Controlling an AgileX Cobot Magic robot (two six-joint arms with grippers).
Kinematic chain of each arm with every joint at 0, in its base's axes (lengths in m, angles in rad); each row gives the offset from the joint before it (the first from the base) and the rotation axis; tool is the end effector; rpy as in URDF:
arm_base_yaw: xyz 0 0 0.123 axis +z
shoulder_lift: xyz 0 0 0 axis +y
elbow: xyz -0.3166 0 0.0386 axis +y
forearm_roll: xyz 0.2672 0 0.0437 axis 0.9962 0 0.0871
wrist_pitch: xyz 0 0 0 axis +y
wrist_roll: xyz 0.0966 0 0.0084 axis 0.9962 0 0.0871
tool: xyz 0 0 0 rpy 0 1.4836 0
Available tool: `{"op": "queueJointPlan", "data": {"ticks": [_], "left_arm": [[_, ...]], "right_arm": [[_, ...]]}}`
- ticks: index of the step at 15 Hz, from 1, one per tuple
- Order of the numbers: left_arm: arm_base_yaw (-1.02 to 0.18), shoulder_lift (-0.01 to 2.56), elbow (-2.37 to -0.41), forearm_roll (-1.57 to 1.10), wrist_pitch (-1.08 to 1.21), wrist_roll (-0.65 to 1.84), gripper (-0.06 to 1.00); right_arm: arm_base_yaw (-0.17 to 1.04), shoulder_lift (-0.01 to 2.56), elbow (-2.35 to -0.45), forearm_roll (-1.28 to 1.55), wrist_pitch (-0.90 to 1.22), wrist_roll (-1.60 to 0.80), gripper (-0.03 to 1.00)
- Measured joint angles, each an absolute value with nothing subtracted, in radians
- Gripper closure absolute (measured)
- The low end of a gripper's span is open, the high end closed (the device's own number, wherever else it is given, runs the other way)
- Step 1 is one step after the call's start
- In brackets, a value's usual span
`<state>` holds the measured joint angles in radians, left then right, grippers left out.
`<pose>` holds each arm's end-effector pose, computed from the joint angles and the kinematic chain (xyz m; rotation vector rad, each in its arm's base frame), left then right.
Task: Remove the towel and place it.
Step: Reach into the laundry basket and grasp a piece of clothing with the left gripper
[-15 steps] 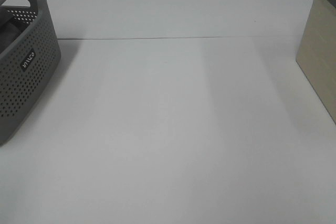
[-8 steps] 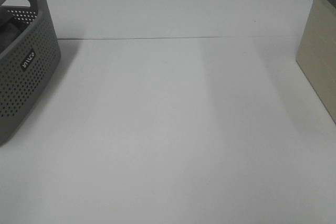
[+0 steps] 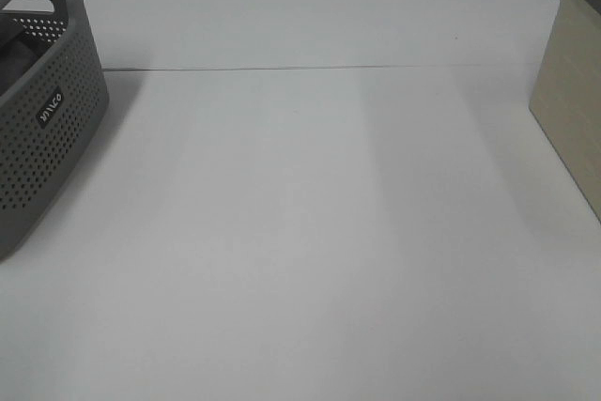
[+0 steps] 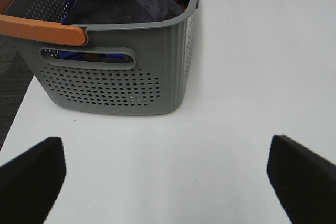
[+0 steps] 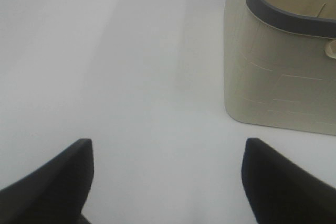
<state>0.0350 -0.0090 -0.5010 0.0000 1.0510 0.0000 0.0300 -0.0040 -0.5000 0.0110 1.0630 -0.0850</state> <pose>-0.0179 -0.0006 0.2848 -0.0354 2.0244 0.0221 -0.0176 0.0004 0.2835 -0.1179 2.0392 -0.0212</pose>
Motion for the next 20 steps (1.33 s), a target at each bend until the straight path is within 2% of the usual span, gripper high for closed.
{"op": "queueJointPlan", "data": {"ticks": [13, 15, 16, 20], "left_arm": [[0.035, 0.04, -0.539, -0.014, 1.078, 0.031, -0.05], [0.035, 0.184, -0.641, -0.018, 1.15, 0.144, -0.05], [0.035, 0.379, -0.778, 0.0, 1.204, 0.282, -0.05], [0.035, 0.773, -1.041, 0.012, 1.213, 0.492, -0.05]], "right_arm": [[0.03, -0.004, -0.5, 0.011, 1.063, -0.085, 0.21], [0.03, -0.004, -0.5, 0.011, 1.063, -0.085, 0.21], [0.03, -0.004, -0.5, 0.011, 1.063, -0.085, 0.21], [0.03, -0.004, -0.5, 0.011, 1.063, -0.085, 0.21]]}}
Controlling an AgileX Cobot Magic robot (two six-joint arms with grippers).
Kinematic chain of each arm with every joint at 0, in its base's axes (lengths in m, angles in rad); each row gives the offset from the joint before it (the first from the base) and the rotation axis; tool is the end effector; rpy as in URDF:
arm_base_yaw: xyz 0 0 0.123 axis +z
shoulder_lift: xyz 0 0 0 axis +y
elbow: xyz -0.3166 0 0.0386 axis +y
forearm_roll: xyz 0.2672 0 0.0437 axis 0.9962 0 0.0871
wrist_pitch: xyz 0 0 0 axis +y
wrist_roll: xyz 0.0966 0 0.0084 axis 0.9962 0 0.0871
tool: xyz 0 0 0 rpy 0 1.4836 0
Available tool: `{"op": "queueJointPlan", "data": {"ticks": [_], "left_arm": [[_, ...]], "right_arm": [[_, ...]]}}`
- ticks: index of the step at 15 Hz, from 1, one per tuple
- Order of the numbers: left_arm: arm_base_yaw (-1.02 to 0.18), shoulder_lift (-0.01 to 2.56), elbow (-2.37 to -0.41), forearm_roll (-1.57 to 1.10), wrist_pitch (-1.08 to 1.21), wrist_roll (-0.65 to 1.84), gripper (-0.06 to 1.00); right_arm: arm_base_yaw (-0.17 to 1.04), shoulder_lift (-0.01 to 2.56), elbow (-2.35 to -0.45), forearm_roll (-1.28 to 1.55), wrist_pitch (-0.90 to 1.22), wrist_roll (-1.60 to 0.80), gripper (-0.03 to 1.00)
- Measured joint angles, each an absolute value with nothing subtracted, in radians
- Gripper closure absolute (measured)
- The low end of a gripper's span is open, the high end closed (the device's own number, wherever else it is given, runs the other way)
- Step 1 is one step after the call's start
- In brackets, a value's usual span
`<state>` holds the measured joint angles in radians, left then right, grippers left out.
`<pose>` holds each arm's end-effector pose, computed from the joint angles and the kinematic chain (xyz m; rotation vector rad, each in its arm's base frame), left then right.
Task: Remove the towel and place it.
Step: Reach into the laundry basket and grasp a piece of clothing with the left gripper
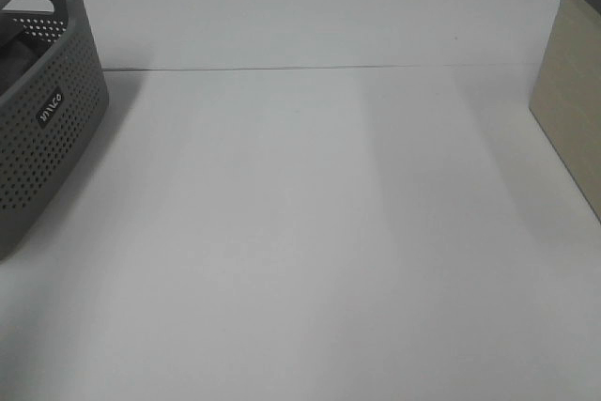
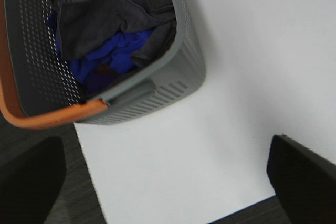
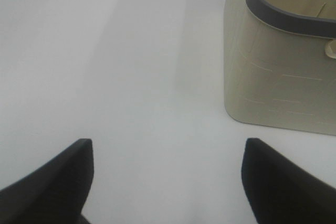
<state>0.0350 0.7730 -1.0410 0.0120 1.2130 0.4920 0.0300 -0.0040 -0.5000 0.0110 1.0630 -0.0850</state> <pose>0.1097 0.0049 0.4112 0.5538 2.3811 0.2522 -0.0176 0.0004 0.2835 -0.1179 2.0392 -0.0212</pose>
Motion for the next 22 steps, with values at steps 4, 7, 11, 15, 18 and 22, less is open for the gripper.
{"op": "queueJointPlan", "data": {"ticks": [4, 7, 11, 15, 18, 22], "left_arm": [[0.035, 1.171, -1.372, 0.158, 1.214, 0.831, -0.05], [0.035, 1.364, -1.524, 0.285, 1.213, 0.97, -0.05], [0.035, 1.683, -1.587, 0.413, 1.186, 1.035, -0.05], [0.035, 1.861, -1.587, 0.493, 1.024, 1.08, -0.05], [0.035, 1.965, -1.587, 0.507, 0.958, 1.081, -0.05], [0.035, 2.034, -1.587, 0.539, 0.899, 1.081, -0.05]], "right_arm": [[0.03, -0.004, -0.5, 0.011, 1.063, -0.085, 0.21], [0.03, -0.004, -0.5, 0.011, 1.063, -0.085, 0.21], [0.03, -0.004, -0.5, 0.011, 1.063, -0.085, 0.21], [0.03, -0.004, -0.5, 0.011, 1.063, -0.085, 0.21], [0.03, -0.004, -0.5, 0.011, 1.063, -0.085, 0.21], [0.03, -0.004, -0.5, 0.011, 1.063, -0.085, 0.21]]}}
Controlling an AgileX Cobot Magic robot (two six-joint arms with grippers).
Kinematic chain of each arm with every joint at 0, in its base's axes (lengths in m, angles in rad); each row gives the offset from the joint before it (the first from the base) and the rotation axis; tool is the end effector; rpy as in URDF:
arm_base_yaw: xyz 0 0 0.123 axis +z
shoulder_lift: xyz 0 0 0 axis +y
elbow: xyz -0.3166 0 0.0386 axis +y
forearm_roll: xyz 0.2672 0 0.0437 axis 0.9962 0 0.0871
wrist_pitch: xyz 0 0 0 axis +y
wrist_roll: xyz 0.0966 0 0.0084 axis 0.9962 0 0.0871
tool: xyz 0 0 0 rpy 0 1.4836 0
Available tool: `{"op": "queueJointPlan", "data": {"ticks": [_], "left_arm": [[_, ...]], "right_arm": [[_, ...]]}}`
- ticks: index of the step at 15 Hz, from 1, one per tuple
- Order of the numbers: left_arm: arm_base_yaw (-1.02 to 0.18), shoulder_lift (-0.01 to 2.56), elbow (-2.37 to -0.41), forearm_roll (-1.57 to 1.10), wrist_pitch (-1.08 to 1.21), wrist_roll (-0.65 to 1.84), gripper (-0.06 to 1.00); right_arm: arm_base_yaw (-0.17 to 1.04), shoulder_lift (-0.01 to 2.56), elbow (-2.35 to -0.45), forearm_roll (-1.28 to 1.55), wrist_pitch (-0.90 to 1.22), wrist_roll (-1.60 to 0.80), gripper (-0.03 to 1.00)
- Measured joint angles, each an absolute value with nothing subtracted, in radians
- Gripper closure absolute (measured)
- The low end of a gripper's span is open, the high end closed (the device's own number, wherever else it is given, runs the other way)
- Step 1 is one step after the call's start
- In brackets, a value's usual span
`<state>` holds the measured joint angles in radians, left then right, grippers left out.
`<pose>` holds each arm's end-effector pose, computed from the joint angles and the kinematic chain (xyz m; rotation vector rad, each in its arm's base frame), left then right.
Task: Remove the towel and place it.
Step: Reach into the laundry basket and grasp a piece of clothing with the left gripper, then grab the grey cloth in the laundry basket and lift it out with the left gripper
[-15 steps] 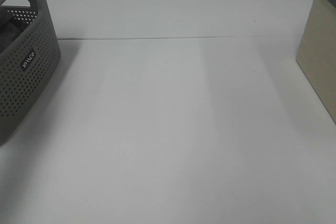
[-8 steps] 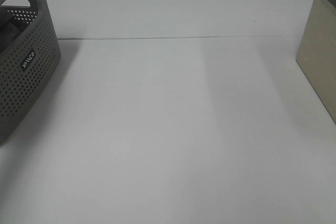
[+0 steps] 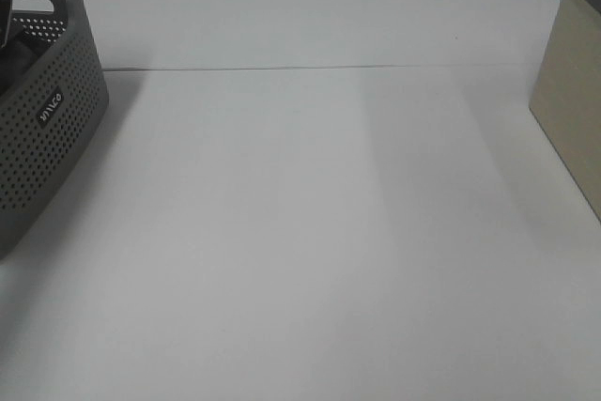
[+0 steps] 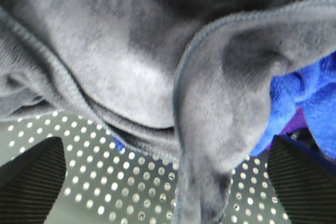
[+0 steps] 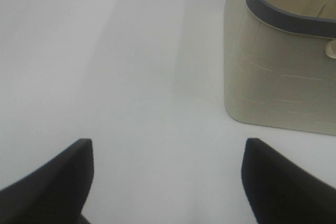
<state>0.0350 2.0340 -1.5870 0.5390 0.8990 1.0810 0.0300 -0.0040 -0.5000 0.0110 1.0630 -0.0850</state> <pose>0.4677 0.0554 0.2307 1.8464 2.3788 0.8640 -0.0176 0.0004 0.2835 -0.1179 2.0392 -0.0212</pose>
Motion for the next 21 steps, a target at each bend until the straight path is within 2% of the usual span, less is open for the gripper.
{"op": "queueJointPlan", "data": {"ticks": [4, 9, 13, 15, 17, 18, 19, 21], "left_arm": [[0.035, 2.053, -1.587, 0.541, 0.894, 1.081, -0.04], [0.063, 2.053, -1.587, 0.541, 0.927, 1.061, 0.21], [0.07, 2.053, -1.587, 0.513, 0.943, 1.072, 0.24], [0.07, 2.053, -1.587, 0.505, 0.937, 1.076, 0.48], [0.07, 2.053, -1.587, 0.505, 0.937, 1.076, 0.82], [0.07, 2.053, -1.587, 0.505, 0.937, 1.065, 0.91], [0.07, 2.053, -1.587, 0.505, 0.937, 1.041, 0.94], [0.07, 2.053, -1.587, 0.503, 0.939, 0.981, 0.94]], "right_arm": [[0.03, -0.004, -0.5, 0.011, 1.063, -0.085, 0.21], [0.03, -0.004, -0.5, 0.011, 1.063, -0.085, 0.21], [0.03, -0.004, -0.5, 0.011, 1.063, -0.085, 0.21], [0.03, -0.004, -0.5, 0.011, 1.063, -0.085, 0.21], [0.03, -0.004, -0.5, 0.011, 1.063, -0.085, 0.21], [0.03, -0.004, -0.5, 0.011, 1.063, -0.085, 0.21], [0.03, -0.004, -0.5, 0.011, 1.063, -0.085, 0.21], [0.03, -0.004, -0.5, 0.011, 1.063, -0.085, 0.21]]}}
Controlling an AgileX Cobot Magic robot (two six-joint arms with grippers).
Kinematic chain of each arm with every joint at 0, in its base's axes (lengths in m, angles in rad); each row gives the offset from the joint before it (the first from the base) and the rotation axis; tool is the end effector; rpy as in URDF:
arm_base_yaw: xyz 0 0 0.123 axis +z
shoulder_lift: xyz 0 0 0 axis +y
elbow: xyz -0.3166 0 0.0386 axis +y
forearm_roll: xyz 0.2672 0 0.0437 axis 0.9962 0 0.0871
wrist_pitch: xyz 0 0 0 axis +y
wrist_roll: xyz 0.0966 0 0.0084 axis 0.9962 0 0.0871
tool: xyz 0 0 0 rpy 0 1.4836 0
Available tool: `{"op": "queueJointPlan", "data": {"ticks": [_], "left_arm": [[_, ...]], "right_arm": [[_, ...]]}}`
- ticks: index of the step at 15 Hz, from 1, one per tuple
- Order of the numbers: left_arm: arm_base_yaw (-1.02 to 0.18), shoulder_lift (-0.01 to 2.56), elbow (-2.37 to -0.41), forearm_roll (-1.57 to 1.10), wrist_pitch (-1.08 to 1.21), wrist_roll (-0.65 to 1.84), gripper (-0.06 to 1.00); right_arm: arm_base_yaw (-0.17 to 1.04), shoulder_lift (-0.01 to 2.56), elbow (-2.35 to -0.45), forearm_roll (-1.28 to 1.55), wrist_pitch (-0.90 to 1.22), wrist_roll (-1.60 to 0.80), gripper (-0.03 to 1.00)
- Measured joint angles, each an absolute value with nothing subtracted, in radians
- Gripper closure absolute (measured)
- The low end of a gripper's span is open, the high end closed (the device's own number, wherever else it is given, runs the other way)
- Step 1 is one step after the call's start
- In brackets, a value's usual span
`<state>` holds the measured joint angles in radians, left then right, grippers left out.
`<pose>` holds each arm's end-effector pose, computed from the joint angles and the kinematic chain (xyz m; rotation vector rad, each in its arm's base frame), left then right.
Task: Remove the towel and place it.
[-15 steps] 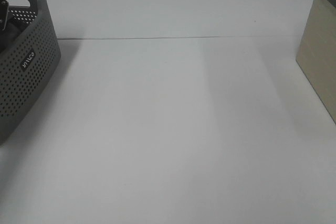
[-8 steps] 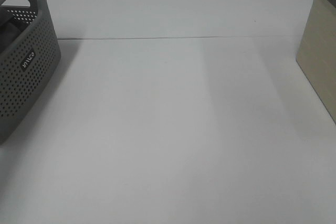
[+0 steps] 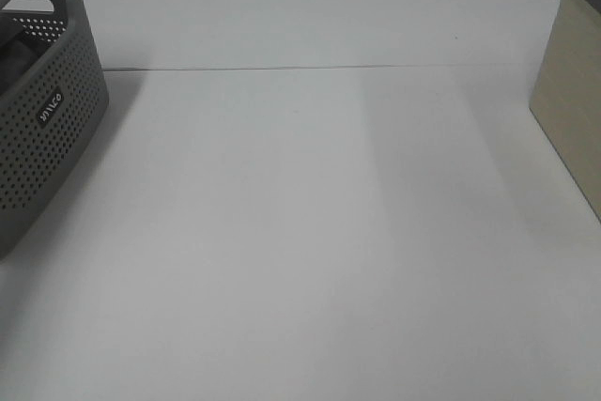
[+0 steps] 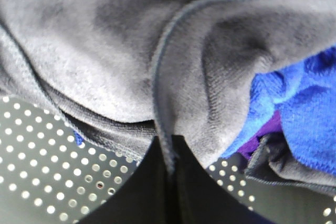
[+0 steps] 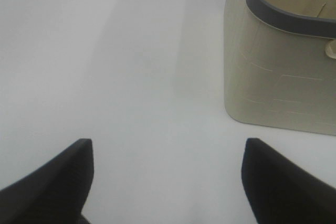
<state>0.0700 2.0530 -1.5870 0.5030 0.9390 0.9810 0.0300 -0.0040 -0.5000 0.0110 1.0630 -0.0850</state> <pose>0.4634 0.0703 0.2197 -1.6640 -2.5385 -0.7826 -0.0176 0.0004 0.2835 -0.1179 2.0392 -0.0212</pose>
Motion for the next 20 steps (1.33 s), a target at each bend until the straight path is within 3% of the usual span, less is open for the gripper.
{"op": "queueJointPlan", "data": {"ticks": [5, 9, 20], "left_arm": [[0.07, 2.028, -1.587, 0.5, 0.946, 0.861, 0.94], [0.07, 1.855, -1.588, 0.471, 0.963, 0.771, 0.94], [0.07, 1.458, -1.596, 0.014, 1.029, 0.766, 0.94]], "right_arm": [[0.03, -0.004, -0.5, 0.011, 1.063, -0.085, 0.21], [0.03, -0.004, -0.5, 0.011, 1.063, -0.085, 0.21], [0.03, -0.004, -0.5, 0.011, 1.063, -0.085, 0.21]]}}
